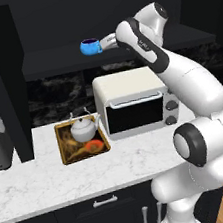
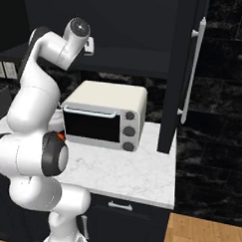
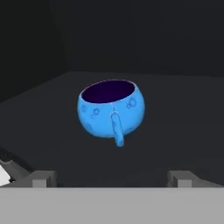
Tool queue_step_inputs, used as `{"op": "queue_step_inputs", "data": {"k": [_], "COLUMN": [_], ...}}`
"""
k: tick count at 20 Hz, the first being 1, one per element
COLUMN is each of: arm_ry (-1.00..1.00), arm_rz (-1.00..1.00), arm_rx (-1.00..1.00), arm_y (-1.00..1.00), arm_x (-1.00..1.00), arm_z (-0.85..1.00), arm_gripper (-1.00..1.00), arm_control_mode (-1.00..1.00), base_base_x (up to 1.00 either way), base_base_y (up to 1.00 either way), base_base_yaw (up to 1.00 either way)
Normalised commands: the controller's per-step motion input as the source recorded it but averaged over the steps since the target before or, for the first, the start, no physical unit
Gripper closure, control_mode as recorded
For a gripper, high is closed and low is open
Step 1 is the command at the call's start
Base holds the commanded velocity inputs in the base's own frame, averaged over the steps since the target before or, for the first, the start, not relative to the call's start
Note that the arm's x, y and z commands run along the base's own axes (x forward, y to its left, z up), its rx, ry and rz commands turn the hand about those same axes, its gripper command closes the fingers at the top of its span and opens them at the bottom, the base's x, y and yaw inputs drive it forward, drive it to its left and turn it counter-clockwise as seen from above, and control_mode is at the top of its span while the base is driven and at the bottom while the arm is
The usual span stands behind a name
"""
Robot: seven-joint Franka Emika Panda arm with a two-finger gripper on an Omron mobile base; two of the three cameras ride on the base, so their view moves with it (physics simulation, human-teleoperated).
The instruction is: Pick the kettle from the counter and place it on the tray. Then pick the mug from the cabinet and place it on the tray. Then close the cabinet doors.
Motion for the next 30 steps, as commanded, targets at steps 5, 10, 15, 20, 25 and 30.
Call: {"op": "queue_step_inputs", "data": {"k": [5,10,15,20,25,30], "arm_ry": [0.0,0.0,0.0,0.0,-0.02,-0.07], "arm_rz": [0.0,0.0,0.0,0.0,0.0,0.0], "arm_rx": [0.0,0.0,0.0,-0.01,-0.03,-0.03], "arm_y": [0.17,0.14,0.11,0.15,0.22,0.13], "arm_x": [0.53,0.6,0.4,0.21,0.11,0.08], "arm_z": [-0.09,-0.02,-0.04,-0.02,0.0,-0.01], "arm_gripper": [-1.0,-1.0,-1.0,-1.0,-1.0,1.0], "arm_control_mode": [-1.0,-1.0,-1.0,-1.0,-1.0,-1.0], "base_base_x": [0.0,0.0,0.0,0.0,0.0,0.0], "base_base_y": [0.0,0.0,0.0,0.0,0.0,0.0], "base_base_yaw": [0.0,0.0,0.0,0.0,0.0,0.0]}}
